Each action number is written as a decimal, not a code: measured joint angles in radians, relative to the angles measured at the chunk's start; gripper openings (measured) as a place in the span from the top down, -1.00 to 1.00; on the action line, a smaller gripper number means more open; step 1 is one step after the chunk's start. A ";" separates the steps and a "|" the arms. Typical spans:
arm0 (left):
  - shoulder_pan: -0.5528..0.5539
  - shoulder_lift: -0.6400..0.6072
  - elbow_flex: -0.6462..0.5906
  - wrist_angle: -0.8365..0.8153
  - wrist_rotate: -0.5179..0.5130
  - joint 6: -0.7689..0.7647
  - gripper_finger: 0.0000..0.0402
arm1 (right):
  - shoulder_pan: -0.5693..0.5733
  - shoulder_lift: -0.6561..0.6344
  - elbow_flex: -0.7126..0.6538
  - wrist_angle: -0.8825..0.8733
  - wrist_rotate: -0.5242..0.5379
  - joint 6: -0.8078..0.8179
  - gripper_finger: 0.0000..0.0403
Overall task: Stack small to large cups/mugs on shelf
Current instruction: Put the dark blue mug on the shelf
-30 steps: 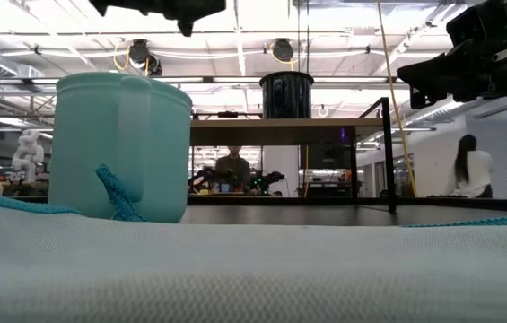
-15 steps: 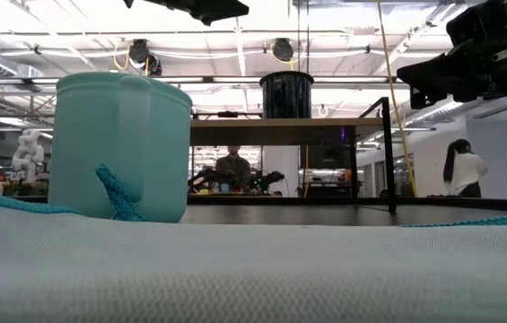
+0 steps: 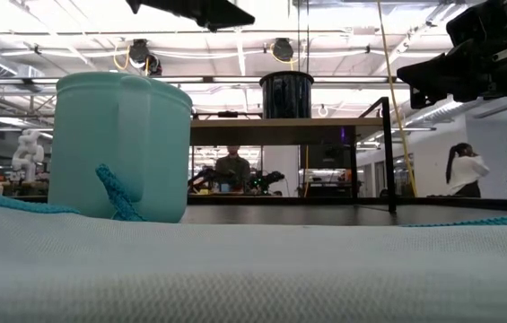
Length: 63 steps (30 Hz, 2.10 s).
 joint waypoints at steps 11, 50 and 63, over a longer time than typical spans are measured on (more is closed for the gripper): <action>0.008 0.232 0.329 -0.260 -0.044 -0.014 0.86 | 0.000 0.000 0.000 0.008 0.000 0.000 1.00; -0.068 0.421 0.674 -0.861 -0.119 0.425 -0.20 | 0.000 0.062 0.000 0.006 0.008 0.001 1.00; -0.065 0.512 0.673 -0.830 -0.143 0.486 -0.17 | 0.000 0.070 0.000 0.031 0.008 0.001 1.00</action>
